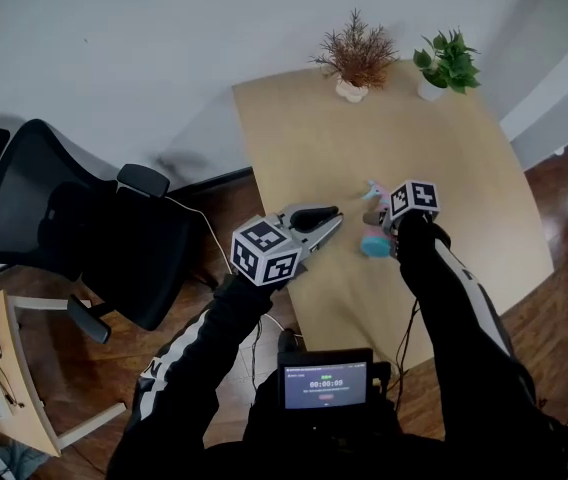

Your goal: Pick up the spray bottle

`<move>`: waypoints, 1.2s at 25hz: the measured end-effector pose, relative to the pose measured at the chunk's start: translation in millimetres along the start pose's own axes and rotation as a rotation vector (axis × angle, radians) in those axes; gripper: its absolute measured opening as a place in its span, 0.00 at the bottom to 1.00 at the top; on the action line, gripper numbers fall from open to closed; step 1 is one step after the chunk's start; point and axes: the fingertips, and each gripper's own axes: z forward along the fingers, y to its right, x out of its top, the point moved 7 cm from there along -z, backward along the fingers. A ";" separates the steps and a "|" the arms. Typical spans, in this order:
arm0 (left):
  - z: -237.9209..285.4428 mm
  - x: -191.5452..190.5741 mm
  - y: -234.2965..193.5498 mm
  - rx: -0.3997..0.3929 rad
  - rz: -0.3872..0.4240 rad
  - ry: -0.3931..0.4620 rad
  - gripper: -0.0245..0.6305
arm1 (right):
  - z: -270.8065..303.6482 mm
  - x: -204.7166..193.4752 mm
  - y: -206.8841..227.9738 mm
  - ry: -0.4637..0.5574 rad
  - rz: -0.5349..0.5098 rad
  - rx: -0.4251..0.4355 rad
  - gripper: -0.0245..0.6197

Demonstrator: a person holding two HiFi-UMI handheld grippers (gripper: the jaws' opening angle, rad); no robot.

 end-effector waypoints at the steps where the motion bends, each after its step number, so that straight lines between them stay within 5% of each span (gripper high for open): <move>1: 0.0 -2.7 -5.8 0.005 -0.007 -0.003 0.15 | 7.3 1.2 2.0 -0.011 0.011 -0.011 0.63; 11: -8.3 -12.8 -35.2 0.008 -0.039 -0.005 0.15 | 45.8 2.6 -15.8 -0.068 0.038 0.014 0.65; 19: -23.8 -11.2 -35.8 0.018 -0.045 0.001 0.15 | 49.6 -1.5 -23.5 -0.020 0.022 0.053 0.65; 24: -33.0 -0.4 -22.4 0.023 -0.060 0.027 0.15 | 36.7 -12.0 -32.3 -0.008 0.017 0.240 0.64; 30: -38.2 22.9 14.7 0.003 0.014 0.024 0.15 | -47.5 1.0 -54.1 0.266 -0.023 0.500 0.64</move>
